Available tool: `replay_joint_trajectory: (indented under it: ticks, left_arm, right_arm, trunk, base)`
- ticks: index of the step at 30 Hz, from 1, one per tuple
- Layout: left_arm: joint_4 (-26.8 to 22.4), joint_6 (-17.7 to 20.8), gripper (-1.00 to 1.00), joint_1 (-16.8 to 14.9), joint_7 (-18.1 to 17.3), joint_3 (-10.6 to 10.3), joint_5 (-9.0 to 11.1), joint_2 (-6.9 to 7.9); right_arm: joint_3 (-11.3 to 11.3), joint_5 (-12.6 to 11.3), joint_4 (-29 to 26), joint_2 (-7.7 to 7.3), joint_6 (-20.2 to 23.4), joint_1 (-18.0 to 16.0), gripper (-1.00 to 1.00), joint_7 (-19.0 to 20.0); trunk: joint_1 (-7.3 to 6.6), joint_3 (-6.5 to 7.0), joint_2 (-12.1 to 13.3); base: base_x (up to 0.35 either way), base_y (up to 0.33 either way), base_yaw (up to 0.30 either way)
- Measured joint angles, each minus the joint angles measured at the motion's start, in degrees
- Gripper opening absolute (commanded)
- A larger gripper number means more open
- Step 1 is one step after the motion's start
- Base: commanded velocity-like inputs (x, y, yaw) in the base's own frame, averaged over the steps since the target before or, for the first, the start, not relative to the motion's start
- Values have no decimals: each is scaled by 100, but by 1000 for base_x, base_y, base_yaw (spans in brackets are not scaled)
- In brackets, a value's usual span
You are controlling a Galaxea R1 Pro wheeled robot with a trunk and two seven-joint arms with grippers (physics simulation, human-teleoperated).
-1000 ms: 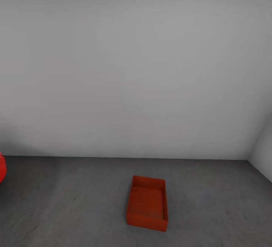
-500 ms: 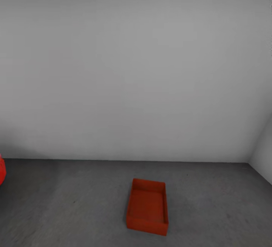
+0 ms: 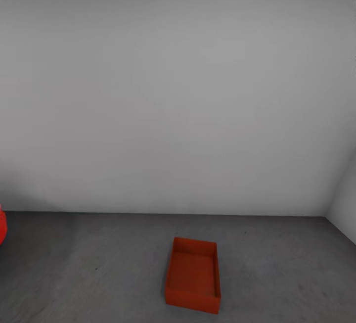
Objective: Move the two storage containers from the living room to the garage. In the garage, place one container on the floor and stack the other container on top of it (either order is fine).
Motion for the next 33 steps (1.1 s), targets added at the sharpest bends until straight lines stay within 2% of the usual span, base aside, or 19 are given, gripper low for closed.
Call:
replay_joint_trajectory:
  ticks: [26,33]
  left_arm:
    - [0,0,100,0,-1,1,1,0]
    - [-1,1,100,0,0,0,1,0]
  right_arm:
    - [-1,-7,0,-14,-13,0,100,-4]
    - [0,-11,0,-1,28,0,100,-53]
  trunk:
    - [0,238,0]
    - [0,260,1]
  base:
    - [0,0,0]
    - [0,0,0]
